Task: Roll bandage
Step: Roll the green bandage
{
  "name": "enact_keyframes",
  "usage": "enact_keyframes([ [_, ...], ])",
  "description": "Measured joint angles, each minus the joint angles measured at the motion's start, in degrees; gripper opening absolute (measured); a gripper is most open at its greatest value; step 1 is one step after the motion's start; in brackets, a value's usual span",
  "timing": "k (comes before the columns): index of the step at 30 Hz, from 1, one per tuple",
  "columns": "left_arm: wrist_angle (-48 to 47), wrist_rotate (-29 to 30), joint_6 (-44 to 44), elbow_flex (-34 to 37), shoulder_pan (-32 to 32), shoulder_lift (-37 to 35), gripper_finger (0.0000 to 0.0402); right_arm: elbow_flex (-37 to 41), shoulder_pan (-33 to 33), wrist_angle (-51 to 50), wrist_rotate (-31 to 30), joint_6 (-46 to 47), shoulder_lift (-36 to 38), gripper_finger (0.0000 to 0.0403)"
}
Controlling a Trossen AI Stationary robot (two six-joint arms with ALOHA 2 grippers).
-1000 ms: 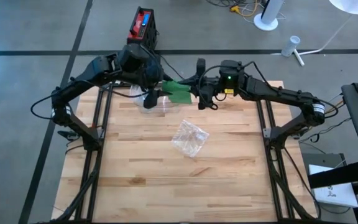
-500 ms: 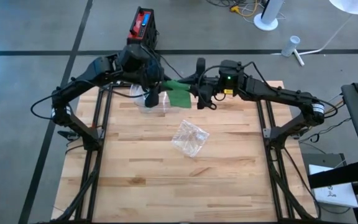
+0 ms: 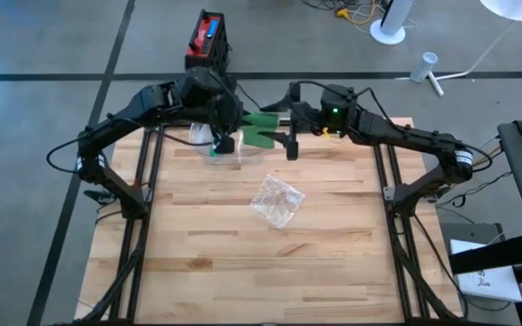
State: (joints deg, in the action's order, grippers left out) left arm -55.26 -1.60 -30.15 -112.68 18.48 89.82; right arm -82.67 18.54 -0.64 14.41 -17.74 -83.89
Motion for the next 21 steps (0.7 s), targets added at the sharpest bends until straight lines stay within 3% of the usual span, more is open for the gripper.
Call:
enact_keyframes([
  [4, -0.2, -0.5, -0.9, 0.1, -0.6, 0.1, 0.0047, 0.0, 0.2, 0.3, -0.7, 1.3, -1.4, 0.0272],
  [7, -0.3, -0.3, -1.3, 0.1, -0.7, 0.0, 0.0047, 0.0, 0.2, 1.0, -2.5, 1.3, -1.5, 0.0240],
  [11, -1.2, 0.1, -2.0, 0.0, -0.8, 0.0, 0.0048, 0.0, 0.1, 1.8, -2.6, 1.3, -1.5, 0.0167],
  [16, -0.7, 0.0, -1.7, 0.0, -0.8, -0.1, 0.0058, 0.5, 0.2, 3.2, -2.5, 0.3, -1.5, 0.0048],
  [21, 0.3, -1.7, -0.7, 0.0, -0.7, -1.1, 0.0109, 6.8, 0.2, 15.1, -2.1, 1.2, -0.5, 0.0043],
])
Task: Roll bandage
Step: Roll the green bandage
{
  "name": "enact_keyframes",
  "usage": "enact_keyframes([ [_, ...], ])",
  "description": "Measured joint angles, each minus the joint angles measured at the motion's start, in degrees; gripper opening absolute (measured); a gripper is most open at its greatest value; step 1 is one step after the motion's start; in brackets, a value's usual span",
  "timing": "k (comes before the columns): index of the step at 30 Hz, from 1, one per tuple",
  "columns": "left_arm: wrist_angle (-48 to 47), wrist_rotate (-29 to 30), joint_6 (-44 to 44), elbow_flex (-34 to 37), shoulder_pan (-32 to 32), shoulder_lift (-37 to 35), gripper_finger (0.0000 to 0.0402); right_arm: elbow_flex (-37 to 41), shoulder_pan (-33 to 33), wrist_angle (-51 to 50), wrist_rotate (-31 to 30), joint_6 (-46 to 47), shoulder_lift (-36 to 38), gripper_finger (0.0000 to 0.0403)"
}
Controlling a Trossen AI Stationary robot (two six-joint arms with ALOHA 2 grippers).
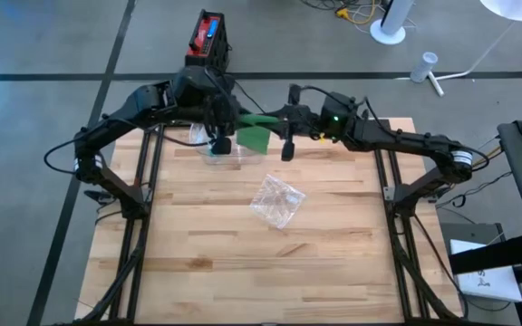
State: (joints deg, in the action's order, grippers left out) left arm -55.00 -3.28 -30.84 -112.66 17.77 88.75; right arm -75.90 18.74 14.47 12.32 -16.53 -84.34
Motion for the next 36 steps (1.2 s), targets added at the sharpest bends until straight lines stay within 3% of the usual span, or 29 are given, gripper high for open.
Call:
enact_keyframes([
  [4, 2.0, -1.6, 2.4, 0.0, 0.6, -0.8, 0.0156, 6.6, 0.0, 11.2, 0.0, 0.0, 2.6, 0.0043],
  [9, 3.4, -5.5, 3.6, 0.0, 1.5, -0.6, 0.0199, 9.0, 0.0, 14.7, -0.4, 0.2, 4.0, 0.0043],
  [17, 4.6, -6.9, 5.9, 0.1, 2.0, 2.2, 0.0216, 9.0, 0.0, 17.1, 2.8, 1.0, 6.8, 0.0043],
  [22, 10.1, -7.0, 7.4, 1.9, 2.1, 2.8, 0.0170, 9.0, 0.0, 16.7, 3.0, 1.1, 7.8, 0.0043],
  [28, 20.9, -7.2, 10.3, 10.1, 2.1, 2.2, 0.0023, 9.0, 0.1, 18.4, 3.1, 1.2, 7.9, 0.0043],
  [36, 29.2, -9.0, 12.1, 17.8, 2.3, 1.0, 0.0001, 7.8, 0.8, 18.3, -0.9, -2.1, 8.7, 0.0043],
])
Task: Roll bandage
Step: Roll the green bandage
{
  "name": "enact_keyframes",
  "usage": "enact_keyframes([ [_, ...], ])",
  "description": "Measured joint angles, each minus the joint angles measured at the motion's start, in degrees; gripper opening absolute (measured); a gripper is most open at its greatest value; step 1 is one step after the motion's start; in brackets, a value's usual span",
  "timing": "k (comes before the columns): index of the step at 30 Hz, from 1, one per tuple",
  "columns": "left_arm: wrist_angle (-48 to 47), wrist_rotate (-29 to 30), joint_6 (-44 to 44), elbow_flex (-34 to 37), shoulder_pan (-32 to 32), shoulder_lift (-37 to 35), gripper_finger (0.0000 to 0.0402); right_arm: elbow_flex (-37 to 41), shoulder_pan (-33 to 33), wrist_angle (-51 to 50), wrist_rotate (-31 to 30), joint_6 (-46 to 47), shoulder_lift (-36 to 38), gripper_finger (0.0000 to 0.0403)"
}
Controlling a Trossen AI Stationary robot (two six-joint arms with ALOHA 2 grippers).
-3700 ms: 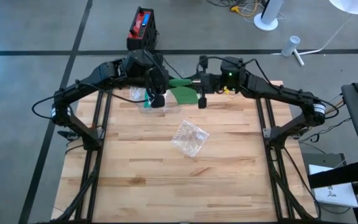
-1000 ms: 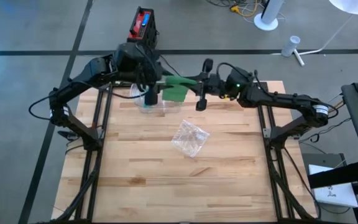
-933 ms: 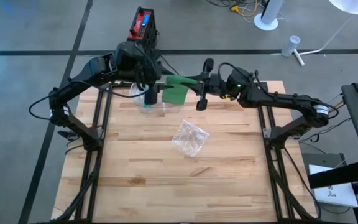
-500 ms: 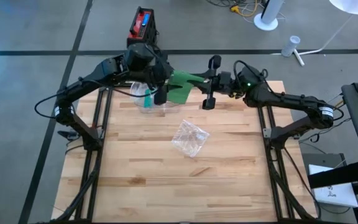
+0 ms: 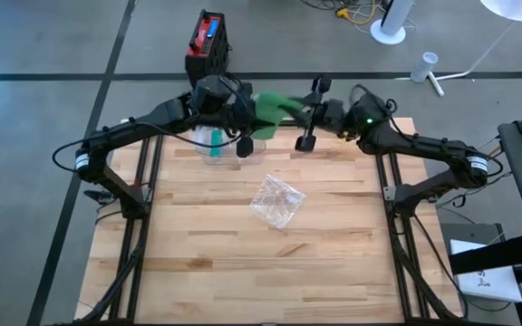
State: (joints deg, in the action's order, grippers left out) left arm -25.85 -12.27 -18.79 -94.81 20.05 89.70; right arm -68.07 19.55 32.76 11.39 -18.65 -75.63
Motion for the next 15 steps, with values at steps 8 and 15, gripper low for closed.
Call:
enact_keyframes([
  [8, 2.4, -0.3, -0.2, 3.5, 0.0, -1.5, 0.0000, -0.6, 2.2, 0.6, -1.1, -0.4, 2.9, 0.0043],
  [15, 4.0, -0.3, -1.7, 3.7, -0.2, -2.4, 0.0010, -0.2, 2.3, 0.3, -1.3, -2.1, 2.0, 0.0043],
])
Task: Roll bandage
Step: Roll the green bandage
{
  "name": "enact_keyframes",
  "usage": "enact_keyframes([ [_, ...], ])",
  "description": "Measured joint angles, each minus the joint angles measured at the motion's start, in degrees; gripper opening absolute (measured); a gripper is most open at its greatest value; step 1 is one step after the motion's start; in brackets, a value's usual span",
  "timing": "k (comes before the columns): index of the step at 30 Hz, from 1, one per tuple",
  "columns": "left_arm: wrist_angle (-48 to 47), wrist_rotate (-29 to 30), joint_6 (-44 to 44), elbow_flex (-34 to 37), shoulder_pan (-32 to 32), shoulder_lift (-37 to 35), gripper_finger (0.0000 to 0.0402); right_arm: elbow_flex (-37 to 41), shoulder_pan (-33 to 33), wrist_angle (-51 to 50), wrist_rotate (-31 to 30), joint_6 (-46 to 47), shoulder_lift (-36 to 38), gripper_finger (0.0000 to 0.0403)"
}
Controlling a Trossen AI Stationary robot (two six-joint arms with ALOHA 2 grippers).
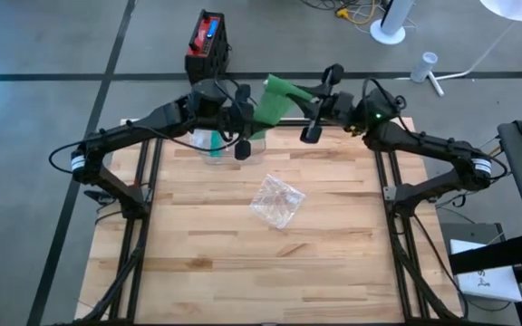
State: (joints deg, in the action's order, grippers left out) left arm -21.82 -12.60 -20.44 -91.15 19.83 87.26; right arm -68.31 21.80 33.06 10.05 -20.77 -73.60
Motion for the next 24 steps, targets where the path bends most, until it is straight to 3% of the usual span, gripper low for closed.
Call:
enact_keyframes([
  [5, -1.2, 0.6, -1.4, 0.0, 0.1, -1.7, 0.0054, 0.0, 0.0, 0.0, -1.6, -4.8, -0.7, 0.0043],
  [11, -3.7, 9.6, -5.1, 0.0, 0.6, -6.5, 0.0149, 0.0, 0.0, -3.3, -0.7, -8.8, -0.6, 0.0043],
  [18, -4.6, 9.6, -6.1, 0.0, 0.9, -11.2, 0.0257, 0.1, 0.0, -7.9, -0.7, -18.9, -0.7, 0.0043],
  [24, 0.4, 7.5, -6.0, 0.0, 0.9, -12.3, 0.0307, 0.2, 0.0, -12.6, 4.9, -31.5, -1.1, 0.0043],
])
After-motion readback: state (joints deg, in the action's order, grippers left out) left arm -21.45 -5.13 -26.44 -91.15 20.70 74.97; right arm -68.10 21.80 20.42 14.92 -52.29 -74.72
